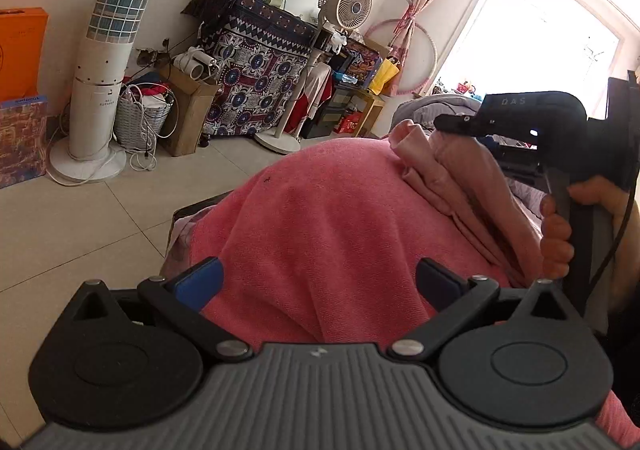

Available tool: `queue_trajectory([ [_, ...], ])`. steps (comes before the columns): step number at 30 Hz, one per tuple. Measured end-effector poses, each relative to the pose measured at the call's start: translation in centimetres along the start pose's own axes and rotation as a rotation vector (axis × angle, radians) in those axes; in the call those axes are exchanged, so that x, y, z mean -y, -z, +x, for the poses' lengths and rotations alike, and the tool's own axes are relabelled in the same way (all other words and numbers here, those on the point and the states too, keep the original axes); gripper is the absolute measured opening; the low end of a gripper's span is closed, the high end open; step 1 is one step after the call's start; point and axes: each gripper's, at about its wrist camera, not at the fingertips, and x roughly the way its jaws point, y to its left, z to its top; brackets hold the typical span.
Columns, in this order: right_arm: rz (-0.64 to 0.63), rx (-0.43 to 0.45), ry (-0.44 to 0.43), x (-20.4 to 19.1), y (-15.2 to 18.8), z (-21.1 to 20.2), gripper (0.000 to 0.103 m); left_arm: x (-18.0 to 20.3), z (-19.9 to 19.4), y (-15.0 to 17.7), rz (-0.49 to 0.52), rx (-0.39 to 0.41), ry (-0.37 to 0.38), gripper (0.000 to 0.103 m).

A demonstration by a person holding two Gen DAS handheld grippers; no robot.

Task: Fold clothes
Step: 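Lift the waistband and fold it over the pant legs with the right gripper, then release, then grasp the folded pants edge with the left gripper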

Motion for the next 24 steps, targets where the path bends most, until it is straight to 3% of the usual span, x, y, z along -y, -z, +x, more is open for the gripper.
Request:
queue_trajectory([
  [2,-0.082,-0.07,-0.017,-0.6,0.7,1.2,0.034,0.2,-0.1,0.0,-0.016,0.003,0.0,0.102],
  [3,-0.11,-0.1,-0.029,-0.8,1.2,1.7,0.036,0.3,-0.1,0.0,-0.019,0.004,0.001,0.102],
  [8,-0.131,-0.069,-0.121,-1.0,2.1,-0.2,0.064,1.5,-0.9,-0.1,0.012,0.018,-0.002,0.103],
  [12,-0.141,-0.009,-0.131,1.4,2.3,-5.7,0.073,2.6,-0.7,-1.6,0.033,0.058,0.048,0.103],
  [14,-0.155,0.034,-0.094,3.4,2.9,-9.0,0.075,3.6,-0.3,-2.7,0.041,0.078,0.125,0.103],
  [17,-0.175,0.099,0.049,6.8,4.4,-14.4,0.078,5.4,1.6,-4.3,0.04,0.084,0.23,0.103],
  [19,-0.202,0.138,0.158,8.8,5.8,-17.8,0.082,7.0,3.5,-5.0,0.057,0.066,0.226,0.103],
  [22,-0.235,0.159,0.286,11.4,7.8,-21.9,0.088,9.6,6.9,-6.2,0.096,0.03,0.163,0.102],
  [24,-0.248,0.153,0.344,12.6,8.8,-23.5,0.088,12.1,8.3,-7.2,0.182,0.045,0.128,0.102],
])
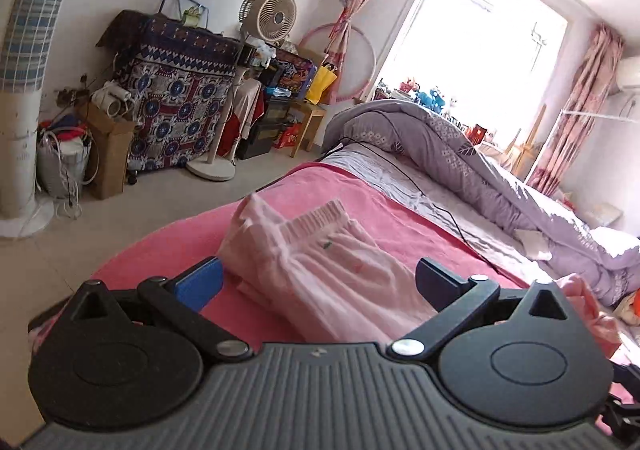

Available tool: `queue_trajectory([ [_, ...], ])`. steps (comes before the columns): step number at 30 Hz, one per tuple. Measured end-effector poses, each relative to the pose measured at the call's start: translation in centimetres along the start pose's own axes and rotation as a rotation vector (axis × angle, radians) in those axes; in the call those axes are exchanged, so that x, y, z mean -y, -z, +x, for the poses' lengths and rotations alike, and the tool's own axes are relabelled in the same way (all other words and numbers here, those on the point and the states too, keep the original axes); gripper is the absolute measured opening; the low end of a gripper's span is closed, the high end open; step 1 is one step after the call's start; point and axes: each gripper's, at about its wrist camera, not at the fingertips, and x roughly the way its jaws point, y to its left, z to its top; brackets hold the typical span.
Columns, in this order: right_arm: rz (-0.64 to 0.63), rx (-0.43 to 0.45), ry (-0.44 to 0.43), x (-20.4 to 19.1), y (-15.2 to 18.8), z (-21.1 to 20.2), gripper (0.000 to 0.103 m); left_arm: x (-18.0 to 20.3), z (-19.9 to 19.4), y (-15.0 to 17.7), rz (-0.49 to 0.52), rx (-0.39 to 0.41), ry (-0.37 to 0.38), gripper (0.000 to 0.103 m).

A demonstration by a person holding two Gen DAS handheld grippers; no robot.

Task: Fold clothes
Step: 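Grasp the folded pants edge with the left gripper, then tuck the pants edge under with the left gripper and release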

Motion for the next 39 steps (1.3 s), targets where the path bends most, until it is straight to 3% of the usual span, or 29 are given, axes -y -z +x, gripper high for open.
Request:
queue_trajectory([
  [4,-0.001,-0.005,0.044,2.3,1.9,-1.1,0.091,4.8,3.8,-2.4,0.253,0.004,-0.044,0.103],
  [7,0.023,-0.011,0.052,3.6,2.7,-1.0,0.091,6.9,9.0,-3.1,0.441,-0.123,-0.086,0.103],
  [9,0.04,-0.016,0.051,4.1,3.2,-0.9,0.091,6.9,12.8,-3.0,0.462,-0.264,-0.155,0.103],
  [12,0.071,-0.017,0.039,4.9,3.7,-0.9,0.091,6.5,13.9,-2.3,0.394,-0.289,-0.173,0.1],
  [14,0.085,-0.019,0.029,5.3,4.1,-0.9,0.091,6.3,14.6,-1.8,0.348,-0.305,-0.186,0.064],
  [15,0.087,-0.019,0.026,5.4,4.2,-0.8,0.092,6.1,14.6,-1.8,0.323,-0.3,-0.19,0.057],
  [16,0.089,-0.02,0.023,5.5,4.3,-0.8,0.092,5.8,13.6,-2.2,0.293,-0.267,-0.18,0.04],
  [18,0.097,-0.021,0.021,5.6,4.5,-0.8,0.093,5.2,11.7,-3.2,0.246,-0.219,-0.13,0.03],
  [20,0.1,-0.015,0.015,5.5,4.6,-0.9,0.093,4.6,9.9,-4.0,0.252,-0.171,-0.127,0.029],
  [24,0.037,0.01,-0.041,4.3,4.6,-2.0,0.095,4.4,9.8,-4.7,0.278,-0.139,-0.184,0.029],
  [27,-0.033,0.007,-0.065,3.1,4.9,-2.5,0.099,3.7,11.5,-4.5,0.278,-0.176,-0.243,0.035],
  [30,-0.086,-0.005,0.027,2.1,5.5,-2.2,0.099,2.9,11.9,-4.6,0.258,-0.209,-0.283,0.05],
  [34,-0.095,-0.024,0.211,2.7,6.1,-1.4,0.1,1.5,10.3,-5.6,0.204,-0.204,-0.304,0.079],
  [36,-0.053,-0.044,0.215,3.5,6.4,-1.2,0.103,1.2,8.6,-6.1,0.212,-0.179,-0.328,0.082],
  [39,-0.026,-0.055,0.205,3.5,6.8,-0.9,0.103,1.5,5.7,-6.3,0.259,-0.132,-0.375,0.079],
])
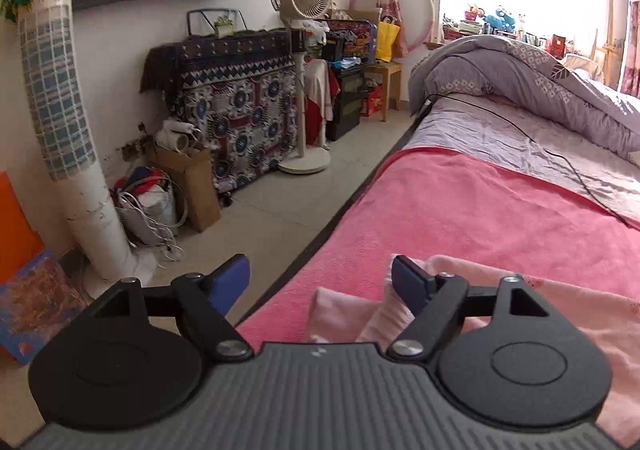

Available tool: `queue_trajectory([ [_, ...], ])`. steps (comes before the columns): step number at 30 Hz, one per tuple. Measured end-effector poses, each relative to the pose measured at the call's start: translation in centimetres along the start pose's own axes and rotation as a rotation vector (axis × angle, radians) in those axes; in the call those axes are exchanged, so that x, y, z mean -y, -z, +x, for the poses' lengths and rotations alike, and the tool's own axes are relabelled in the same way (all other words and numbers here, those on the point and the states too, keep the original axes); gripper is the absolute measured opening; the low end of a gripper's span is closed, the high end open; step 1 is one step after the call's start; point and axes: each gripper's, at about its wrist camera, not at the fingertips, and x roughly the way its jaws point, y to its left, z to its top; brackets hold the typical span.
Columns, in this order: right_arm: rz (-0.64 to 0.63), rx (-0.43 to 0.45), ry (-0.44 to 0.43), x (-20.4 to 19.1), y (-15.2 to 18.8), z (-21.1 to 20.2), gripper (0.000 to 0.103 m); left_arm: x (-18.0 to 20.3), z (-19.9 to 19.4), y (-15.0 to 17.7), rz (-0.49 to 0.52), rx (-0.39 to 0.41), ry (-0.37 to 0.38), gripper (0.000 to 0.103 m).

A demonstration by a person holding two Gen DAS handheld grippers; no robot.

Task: Fold clothes

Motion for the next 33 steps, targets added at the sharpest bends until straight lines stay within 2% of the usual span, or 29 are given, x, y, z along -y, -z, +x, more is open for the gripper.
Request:
queue_trajectory([
  [3,-0.019,0.027,-0.051,-1.2,0.0,0.1,0.103,1.6,-3.5,1.4,0.105,0.091,0.02,0.082],
  [6,-0.06,0.036,0.004,-2.2,0.0,0.7,0.103,4.5,-5.2,3.2,0.213,0.157,0.032,0.089],
  [8,-0.084,0.042,0.091,-1.9,0.2,0.8,0.103,6.1,-3.9,5.4,0.371,0.155,-0.071,0.09],
  [9,-0.08,0.037,0.098,-1.3,0.3,0.8,0.103,6.5,-2.1,6.7,0.456,0.128,-0.165,0.09],
  [10,-0.063,0.025,0.075,-0.3,0.4,0.8,0.103,6.2,-0.2,7.6,0.493,0.104,-0.207,0.098],
  [11,-0.038,0.008,0.047,0.4,0.4,0.9,0.103,5.0,0.2,7.7,0.439,0.102,-0.161,0.098],
  [13,-0.042,-0.01,0.029,0.5,0.3,1.1,0.103,1.9,-0.2,5.9,0.215,0.037,-0.047,0.098],
  [14,-0.053,-0.016,0.026,0.4,0.3,1.2,0.103,0.9,-0.7,5.0,0.128,0.019,-0.014,0.098],
  [16,-0.075,-0.008,0.012,0.2,0.5,1.0,0.103,-0.1,-2.2,3.8,0.063,0.036,0.023,0.097],
  [18,-0.059,-0.01,-0.061,1.0,0.4,0.4,0.103,1.0,-3.8,3.0,0.103,0.098,-0.012,0.094],
  [21,-0.015,-0.017,-0.202,2.5,0.0,-0.7,0.103,3.5,-5.9,2.5,0.238,0.221,-0.054,0.098],
  [23,0.036,0.001,-0.335,4.4,-0.6,-2.2,0.103,5.2,-6.5,2.3,0.273,0.234,-0.047,0.097],
  [24,0.061,0.016,-0.388,5.2,-1.0,-2.7,0.103,5.7,-6.8,2.2,0.269,0.232,0.015,0.097],
  [26,0.101,0.069,-0.438,6.2,-2.8,-3.3,0.103,7.0,-7.4,2.3,0.249,0.217,0.227,0.097],
  [27,0.095,0.094,-0.444,6.1,-3.8,-3.1,0.103,7.8,-7.6,2.3,0.241,0.206,0.324,0.097],
  [29,0.043,0.137,-0.431,5.1,-5.7,-1.9,0.102,10.0,-7.3,2.7,0.25,0.182,0.448,0.098],
  [31,-0.01,0.137,-0.438,3.6,-7.1,0.1,0.102,12.6,-6.2,3.7,0.292,0.167,0.437,0.098],
  [33,-0.048,0.076,-0.451,1.8,-7.5,3.1,0.1,14.0,-4.4,5.2,0.353,0.13,0.376,0.098],
])
